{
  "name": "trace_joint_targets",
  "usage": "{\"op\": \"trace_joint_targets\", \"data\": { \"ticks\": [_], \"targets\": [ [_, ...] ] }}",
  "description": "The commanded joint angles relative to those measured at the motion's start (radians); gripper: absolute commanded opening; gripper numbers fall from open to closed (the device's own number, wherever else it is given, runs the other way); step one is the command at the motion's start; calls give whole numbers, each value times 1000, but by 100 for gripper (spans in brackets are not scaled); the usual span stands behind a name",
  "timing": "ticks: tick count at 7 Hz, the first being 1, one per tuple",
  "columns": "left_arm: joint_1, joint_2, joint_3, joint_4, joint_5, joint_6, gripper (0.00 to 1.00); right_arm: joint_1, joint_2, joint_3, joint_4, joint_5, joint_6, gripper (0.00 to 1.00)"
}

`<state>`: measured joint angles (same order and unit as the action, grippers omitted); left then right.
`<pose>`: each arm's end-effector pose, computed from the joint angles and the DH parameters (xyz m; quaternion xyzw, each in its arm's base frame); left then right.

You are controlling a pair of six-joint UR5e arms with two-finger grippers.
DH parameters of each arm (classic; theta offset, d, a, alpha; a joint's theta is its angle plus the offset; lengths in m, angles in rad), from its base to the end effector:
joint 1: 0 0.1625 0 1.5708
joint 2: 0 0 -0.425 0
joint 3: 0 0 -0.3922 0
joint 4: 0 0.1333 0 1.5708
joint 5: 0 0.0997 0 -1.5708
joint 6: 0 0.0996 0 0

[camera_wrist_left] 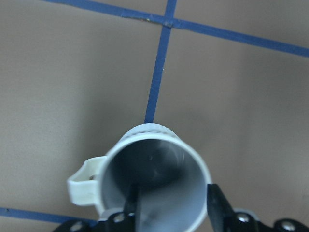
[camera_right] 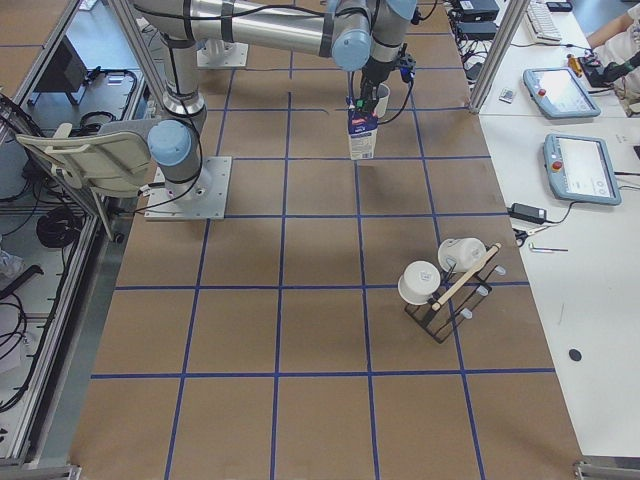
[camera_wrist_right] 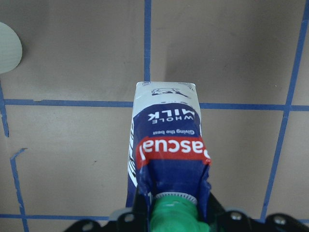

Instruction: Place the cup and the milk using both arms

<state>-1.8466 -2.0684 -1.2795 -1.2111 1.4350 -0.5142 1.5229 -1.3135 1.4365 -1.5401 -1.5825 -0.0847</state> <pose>-0.3320 -0.6339 0.3733 0.1131 -0.9883 0.0445 0.0919 0.1042 -0.5863 0.4117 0.0188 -0.9969 -0.0770 0.0007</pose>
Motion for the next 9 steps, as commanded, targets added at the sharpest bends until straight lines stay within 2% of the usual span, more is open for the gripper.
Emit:
{"op": "trace_joint_targets", "data": {
  "ticks": [1, 2, 3, 5, 6, 7, 9],
  "targets": [
    [56, 161, -1, -220, -7, 191, 100, 54, 81, -91, -5, 3, 35, 17],
    [103, 248, -4, -351, -8, 271, 100, 84, 138, -147, -3, 7, 78, 17],
    [153, 308, -35, -426, -7, 355, 100, 109, 186, -204, -2, 45, 83, 19],
    [236, 440, -195, -420, 18, 466, 100, 131, 238, -252, 0, 53, 112, 20],
    [260, 492, -255, -421, 75, 488, 100, 144, 243, -257, -2, 55, 138, 20],
    [276, 519, -289, -412, 108, 497, 100, 160, 263, -274, -2, 55, 179, 20],
    [274, 522, -293, -410, 107, 522, 100, 197, 307, -314, -2, 56, 226, 20]
  ]
}}
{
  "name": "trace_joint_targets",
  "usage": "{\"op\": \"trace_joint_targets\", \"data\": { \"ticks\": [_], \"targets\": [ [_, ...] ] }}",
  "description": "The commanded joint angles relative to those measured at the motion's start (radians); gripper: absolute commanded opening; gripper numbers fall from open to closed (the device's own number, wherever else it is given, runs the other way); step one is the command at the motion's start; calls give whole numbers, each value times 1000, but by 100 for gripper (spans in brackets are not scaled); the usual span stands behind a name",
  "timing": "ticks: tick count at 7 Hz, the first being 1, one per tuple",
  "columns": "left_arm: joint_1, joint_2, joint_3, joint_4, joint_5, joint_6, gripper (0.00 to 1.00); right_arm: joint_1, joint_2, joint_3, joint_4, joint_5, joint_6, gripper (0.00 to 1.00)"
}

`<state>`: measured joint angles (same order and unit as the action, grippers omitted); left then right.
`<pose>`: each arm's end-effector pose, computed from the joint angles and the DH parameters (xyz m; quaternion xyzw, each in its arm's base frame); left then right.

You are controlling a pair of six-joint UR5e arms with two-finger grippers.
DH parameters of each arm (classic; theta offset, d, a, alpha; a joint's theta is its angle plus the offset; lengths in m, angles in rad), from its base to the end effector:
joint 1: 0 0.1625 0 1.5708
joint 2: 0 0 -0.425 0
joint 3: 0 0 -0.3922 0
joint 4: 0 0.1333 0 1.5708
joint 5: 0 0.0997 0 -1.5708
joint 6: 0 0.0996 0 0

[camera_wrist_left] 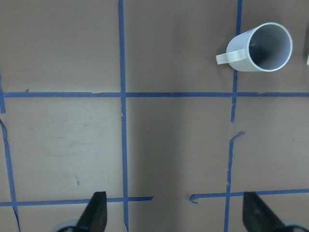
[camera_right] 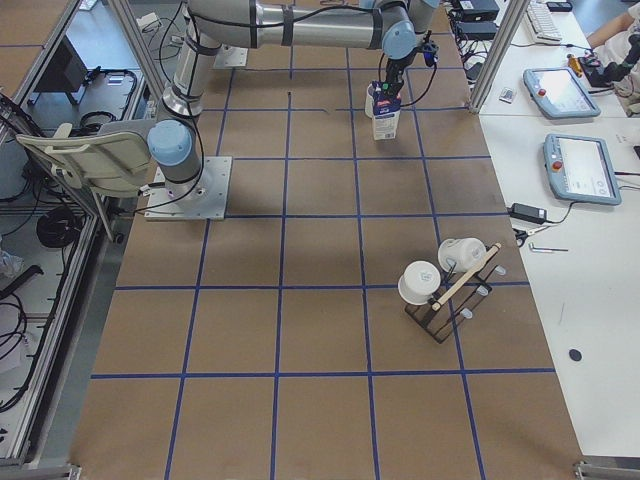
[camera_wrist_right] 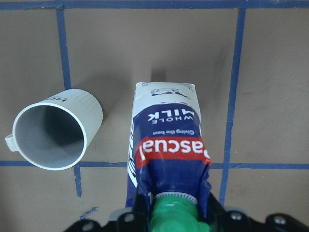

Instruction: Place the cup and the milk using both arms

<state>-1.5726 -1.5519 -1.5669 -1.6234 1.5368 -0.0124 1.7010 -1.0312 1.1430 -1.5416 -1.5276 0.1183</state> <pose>-0.1376 -0.4805 0.4939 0.0056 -0.9997 -0.0150 0.0169 0.2264 -0.6691 0.3708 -0.0044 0.9973 0.0726 0.0126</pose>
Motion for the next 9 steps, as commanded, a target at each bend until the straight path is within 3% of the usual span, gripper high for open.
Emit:
{"op": "trace_joint_targets", "data": {
  "ticks": [1, 6, 8, 9],
  "targets": [
    [-3, -11, -1, 38, 6, 31, 100, 23, 31, -20, -2, 1, 24, 21],
    [-3, -47, 45, 48, 3, 63, 100, 43, 37, -17, 8, 27, 59, 26],
    [-3, -39, 42, 50, 5, 63, 100, 49, 43, -16, 8, 27, 67, 30],
    [-3, -37, 41, 48, 5, 63, 100, 49, 45, -16, 8, 27, 67, 39]
  ]
}}
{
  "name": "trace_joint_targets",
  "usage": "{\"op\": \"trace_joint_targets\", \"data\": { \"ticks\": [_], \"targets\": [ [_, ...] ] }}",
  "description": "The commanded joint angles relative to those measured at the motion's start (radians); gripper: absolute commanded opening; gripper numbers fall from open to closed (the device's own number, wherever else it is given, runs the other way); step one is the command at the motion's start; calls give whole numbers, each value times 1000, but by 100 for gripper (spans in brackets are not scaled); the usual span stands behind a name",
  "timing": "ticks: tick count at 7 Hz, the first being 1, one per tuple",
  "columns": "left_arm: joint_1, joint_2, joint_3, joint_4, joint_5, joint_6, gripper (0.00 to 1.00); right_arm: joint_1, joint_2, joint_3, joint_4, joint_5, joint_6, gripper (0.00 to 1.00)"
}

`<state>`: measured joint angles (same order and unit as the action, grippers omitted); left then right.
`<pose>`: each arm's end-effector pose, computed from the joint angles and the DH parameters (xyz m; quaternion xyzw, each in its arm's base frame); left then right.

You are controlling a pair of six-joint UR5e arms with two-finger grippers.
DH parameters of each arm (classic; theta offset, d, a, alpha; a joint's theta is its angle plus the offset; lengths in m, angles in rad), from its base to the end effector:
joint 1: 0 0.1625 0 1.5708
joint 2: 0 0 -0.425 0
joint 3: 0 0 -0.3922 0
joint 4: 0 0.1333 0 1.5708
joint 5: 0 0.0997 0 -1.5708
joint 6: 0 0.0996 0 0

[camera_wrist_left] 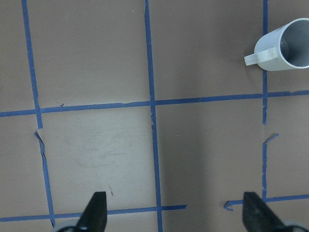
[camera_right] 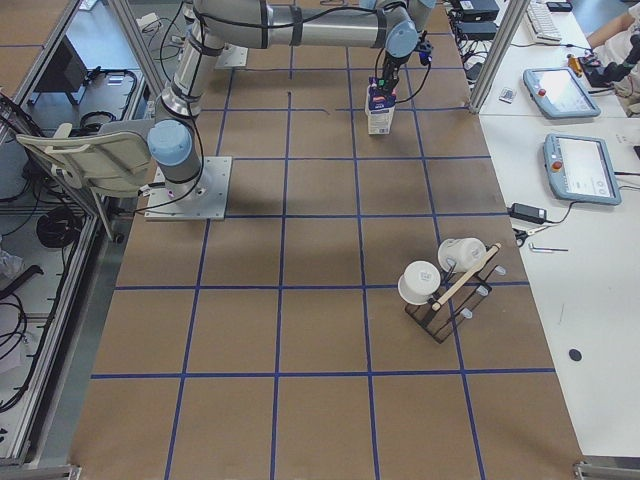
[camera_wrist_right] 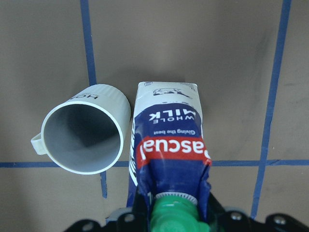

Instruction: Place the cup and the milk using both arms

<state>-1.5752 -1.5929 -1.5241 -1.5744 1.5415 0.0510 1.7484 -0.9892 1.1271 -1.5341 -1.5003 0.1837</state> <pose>-0.1384 -0.5026 0.4996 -0.0278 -0.9994 0.0108 0.0144 0.2623 -0.6670 0.3485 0.0061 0.9956 0.0920 0.0189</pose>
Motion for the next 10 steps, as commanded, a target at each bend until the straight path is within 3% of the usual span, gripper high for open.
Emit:
{"op": "trace_joint_targets", "data": {
  "ticks": [1, 2, 3, 4, 8, 10],
  "targets": [
    [0, 7, -2, -1, 0, 0, 100, 2, 3, 0, 0, 0, 2, 59],
    [0, 8, -2, -1, 0, 0, 100, 2, 3, -3, -1, -1, 2, 82],
    [0, 8, -4, -2, 0, 0, 100, 2, 0, -3, -1, -11, 2, 95],
    [0, 8, -4, -2, 0, 0, 100, 0, -9, -3, -4, -17, 2, 100],
    [0, 10, -4, -4, 0, 0, 100, -38, -220, 54, 63, -17, -47, 100],
    [0, 10, -5, -4, 2, 0, 100, -117, -403, 190, 74, -12, -166, 100]
  ]
}}
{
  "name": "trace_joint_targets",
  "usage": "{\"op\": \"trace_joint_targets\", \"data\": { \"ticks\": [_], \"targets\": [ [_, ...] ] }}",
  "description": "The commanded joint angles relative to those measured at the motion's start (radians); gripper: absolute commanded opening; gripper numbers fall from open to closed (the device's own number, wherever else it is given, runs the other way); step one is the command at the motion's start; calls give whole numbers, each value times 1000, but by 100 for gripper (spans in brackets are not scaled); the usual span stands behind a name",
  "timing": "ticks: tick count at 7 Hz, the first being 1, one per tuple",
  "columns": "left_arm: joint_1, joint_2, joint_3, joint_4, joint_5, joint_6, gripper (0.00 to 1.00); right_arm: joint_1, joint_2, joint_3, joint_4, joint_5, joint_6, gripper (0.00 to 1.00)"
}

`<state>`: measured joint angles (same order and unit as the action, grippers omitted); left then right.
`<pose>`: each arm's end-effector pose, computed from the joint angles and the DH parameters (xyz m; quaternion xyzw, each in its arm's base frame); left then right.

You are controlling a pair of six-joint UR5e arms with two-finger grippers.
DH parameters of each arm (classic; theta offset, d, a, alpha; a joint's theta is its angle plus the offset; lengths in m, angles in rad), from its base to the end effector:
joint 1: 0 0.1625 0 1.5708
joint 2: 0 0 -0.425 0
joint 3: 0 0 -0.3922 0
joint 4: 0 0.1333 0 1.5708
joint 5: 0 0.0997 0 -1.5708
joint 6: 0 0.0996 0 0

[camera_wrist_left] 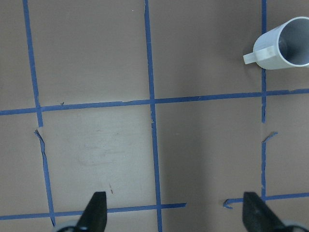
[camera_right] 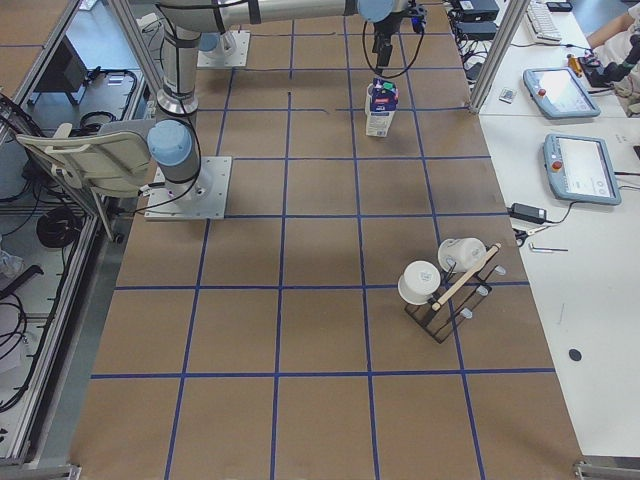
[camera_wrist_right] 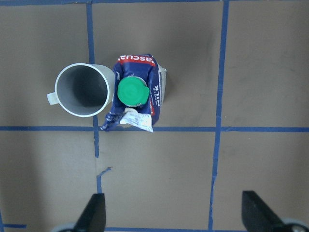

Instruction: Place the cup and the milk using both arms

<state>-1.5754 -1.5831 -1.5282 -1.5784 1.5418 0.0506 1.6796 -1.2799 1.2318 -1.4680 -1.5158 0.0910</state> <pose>-0.1385 -0.4985 0.5021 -0.0278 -0.9994 0.0117 0.0142 0.2040 -0.5891 0.4838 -0.0081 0.9992 0.0299 0.0246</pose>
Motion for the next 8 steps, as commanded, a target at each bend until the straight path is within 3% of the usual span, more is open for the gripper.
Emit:
{"op": "trace_joint_targets", "data": {
  "ticks": [1, 3, 8],
  "targets": [
    [0, 0, -1, -2, 1, 0, 100, -73, -175, 157, -12, -4, -103, 100],
    [0, 0, 0, 0, 0, 0, 100, -67, -226, 202, 0, -61, -96, 100],
    [0, 0, -1, 0, 0, 0, 100, -78, -256, 207, 31, -49, -97, 100]
  ]
}}
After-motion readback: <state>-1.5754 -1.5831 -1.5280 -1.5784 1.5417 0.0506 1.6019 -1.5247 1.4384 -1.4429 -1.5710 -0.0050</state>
